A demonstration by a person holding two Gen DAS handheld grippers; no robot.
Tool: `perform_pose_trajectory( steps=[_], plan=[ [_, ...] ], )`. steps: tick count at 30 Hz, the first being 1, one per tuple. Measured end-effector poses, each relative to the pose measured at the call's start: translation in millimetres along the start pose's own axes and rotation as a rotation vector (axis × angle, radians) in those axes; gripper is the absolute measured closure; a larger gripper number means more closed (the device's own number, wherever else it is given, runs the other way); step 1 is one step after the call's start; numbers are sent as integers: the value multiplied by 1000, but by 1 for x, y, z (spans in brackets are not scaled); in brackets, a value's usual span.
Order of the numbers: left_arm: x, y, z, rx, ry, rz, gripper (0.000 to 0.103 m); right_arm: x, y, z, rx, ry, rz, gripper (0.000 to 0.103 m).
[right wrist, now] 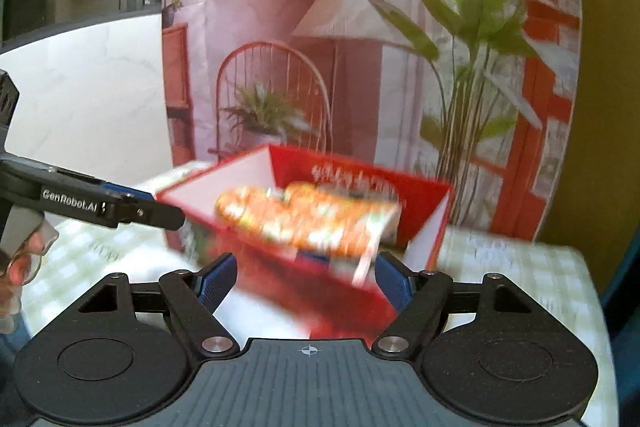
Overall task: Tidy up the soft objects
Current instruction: 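Move both tools to the packaged bread snack and close on it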
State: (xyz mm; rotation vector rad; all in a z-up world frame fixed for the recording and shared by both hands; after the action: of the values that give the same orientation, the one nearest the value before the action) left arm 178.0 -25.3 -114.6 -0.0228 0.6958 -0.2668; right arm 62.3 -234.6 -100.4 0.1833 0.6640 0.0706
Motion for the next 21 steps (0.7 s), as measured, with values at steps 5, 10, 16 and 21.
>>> perform_pose_trajectory(
  steps=[5, 10, 16, 21],
  plan=[
    [8, -10, -30, 20, 88, -47, 38, -13, 3, -54, 52, 116, 1, 30],
    [17, -10, -42, 19, 128, -73, 38, -29, -2, -96, 45, 231, 7, 30],
    [27, -22, -52, 17, 184, -142, 38, -42, -5, -114, 0, 313, 53, 27],
    [37, -31, -64, 15, 244, -198, 38, -25, -9, -123, 6, 370, 87, 24]
  ],
)
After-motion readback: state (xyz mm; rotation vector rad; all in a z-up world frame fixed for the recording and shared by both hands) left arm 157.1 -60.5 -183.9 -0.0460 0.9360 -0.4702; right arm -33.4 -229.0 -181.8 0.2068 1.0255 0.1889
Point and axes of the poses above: each gripper's, at about its wrist camera, not at the fingertips, and x roughly the way its jaws point, y to its left, z to its top, the point moved 1 cm from there along x, roughly the way its jaws point, and after that the axes turned 7 degrees about z, right-handed, at the moved point
